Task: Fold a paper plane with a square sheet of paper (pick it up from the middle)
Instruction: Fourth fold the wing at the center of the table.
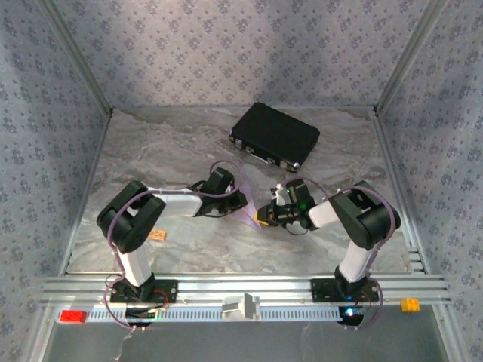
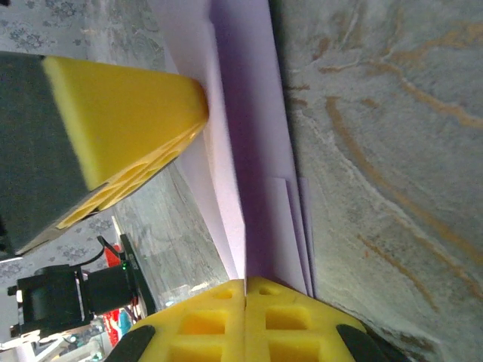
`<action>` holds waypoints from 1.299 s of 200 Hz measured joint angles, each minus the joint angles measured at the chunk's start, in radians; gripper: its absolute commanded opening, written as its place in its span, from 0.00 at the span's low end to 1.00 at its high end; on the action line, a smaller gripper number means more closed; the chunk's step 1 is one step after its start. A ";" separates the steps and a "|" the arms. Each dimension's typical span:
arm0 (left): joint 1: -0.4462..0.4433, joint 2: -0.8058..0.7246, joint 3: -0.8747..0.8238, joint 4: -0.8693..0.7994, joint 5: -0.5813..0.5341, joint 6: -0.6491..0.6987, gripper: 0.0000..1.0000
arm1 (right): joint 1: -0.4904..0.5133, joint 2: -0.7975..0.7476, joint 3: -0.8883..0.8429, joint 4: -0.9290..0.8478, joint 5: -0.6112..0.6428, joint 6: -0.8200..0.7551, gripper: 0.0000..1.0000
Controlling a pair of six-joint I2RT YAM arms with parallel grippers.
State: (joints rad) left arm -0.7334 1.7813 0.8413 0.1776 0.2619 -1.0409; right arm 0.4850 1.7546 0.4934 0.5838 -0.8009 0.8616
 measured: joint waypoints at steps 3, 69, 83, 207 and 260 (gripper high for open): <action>0.000 0.002 0.000 0.000 0.000 0.000 0.14 | -0.001 0.001 0.000 0.001 -0.002 0.000 0.00; 0.000 0.007 0.011 -0.001 0.000 0.000 0.14 | -0.006 0.007 -0.001 0.010 -0.011 0.014 0.00; 0.000 0.008 0.021 -0.001 0.000 0.000 0.14 | -0.006 0.007 -0.001 0.010 -0.011 0.014 0.00; 0.000 0.055 0.049 0.006 0.011 0.004 0.14 | -0.007 0.007 -0.003 0.011 -0.011 0.015 0.01; 0.000 0.066 0.060 0.000 0.016 0.015 0.12 | -0.007 -0.004 -0.003 -0.005 -0.003 0.013 0.13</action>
State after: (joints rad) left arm -0.7334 1.8477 0.9009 0.1776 0.2779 -1.0256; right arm 0.4782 1.7504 0.4908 0.5785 -0.8040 0.8745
